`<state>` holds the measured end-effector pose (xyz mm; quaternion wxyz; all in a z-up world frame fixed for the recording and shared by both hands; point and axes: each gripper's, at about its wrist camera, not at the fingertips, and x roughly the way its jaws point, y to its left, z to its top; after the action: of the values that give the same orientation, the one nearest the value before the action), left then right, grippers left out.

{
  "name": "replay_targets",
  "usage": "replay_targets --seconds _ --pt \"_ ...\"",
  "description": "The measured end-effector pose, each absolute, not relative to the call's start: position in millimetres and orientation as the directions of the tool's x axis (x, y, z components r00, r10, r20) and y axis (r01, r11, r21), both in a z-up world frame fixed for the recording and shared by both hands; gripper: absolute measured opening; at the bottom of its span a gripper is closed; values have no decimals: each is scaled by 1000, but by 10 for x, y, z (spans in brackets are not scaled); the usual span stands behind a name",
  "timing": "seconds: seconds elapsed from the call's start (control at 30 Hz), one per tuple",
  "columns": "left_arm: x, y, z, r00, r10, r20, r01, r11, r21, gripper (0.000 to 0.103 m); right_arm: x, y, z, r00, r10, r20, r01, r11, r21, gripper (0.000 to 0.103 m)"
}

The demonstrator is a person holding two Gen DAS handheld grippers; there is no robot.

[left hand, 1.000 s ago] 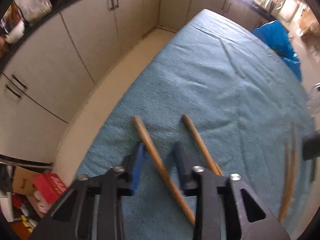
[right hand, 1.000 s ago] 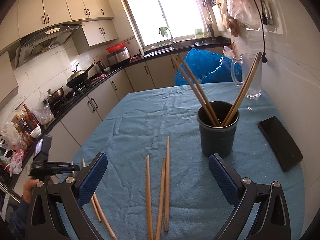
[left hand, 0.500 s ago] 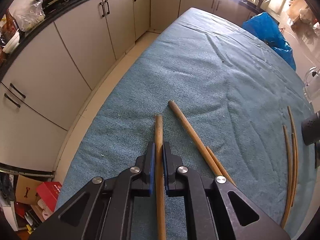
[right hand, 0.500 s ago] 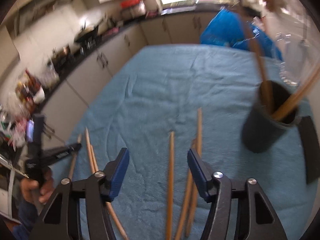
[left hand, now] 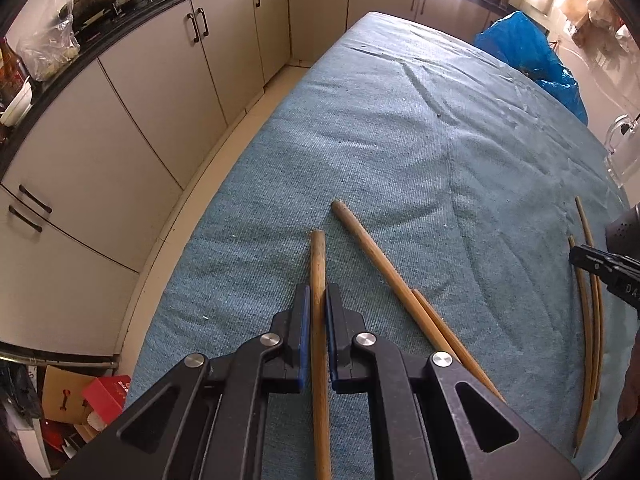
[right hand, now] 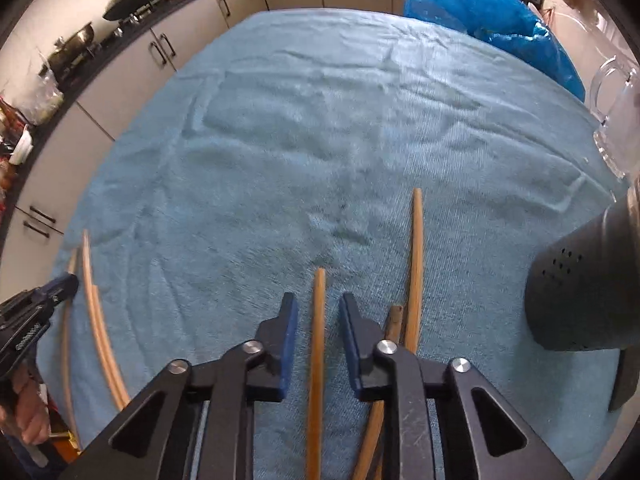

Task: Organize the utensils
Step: 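Lower the right gripper onto a wooden chopstick and close on it, then lift the grasped chopstick upright with the right gripper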

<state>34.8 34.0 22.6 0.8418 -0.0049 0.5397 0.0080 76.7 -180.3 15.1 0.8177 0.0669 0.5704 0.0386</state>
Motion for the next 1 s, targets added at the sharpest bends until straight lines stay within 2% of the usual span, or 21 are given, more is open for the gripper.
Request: replay_targets --seconds 0.07,0.17,0.3,0.5,0.77,1.0 --pt "348 326 232 420 1 -908 -19 1000 -8 7 757 -1753 155 344 119 -931 -7 992 124 7" --pt "364 329 284 421 -83 -903 -1 996 -91 7 720 -1772 204 365 156 -918 2 986 168 6" --pt "299 332 530 487 -125 -864 5 990 -141 7 534 -1746 538 474 194 -859 -24 978 208 6" --pt "45 227 1047 612 -174 -771 44 982 -186 7 61 -1751 1255 673 227 -704 -77 968 239 6" --pt "-303 68 1571 731 -186 -657 87 980 -181 7 -530 -1838 1675 823 217 -525 -71 956 283 6" --pt "-454 14 1736 782 -162 -602 81 984 -160 7 -844 -1915 1722 863 184 -471 -45 956 290 6"
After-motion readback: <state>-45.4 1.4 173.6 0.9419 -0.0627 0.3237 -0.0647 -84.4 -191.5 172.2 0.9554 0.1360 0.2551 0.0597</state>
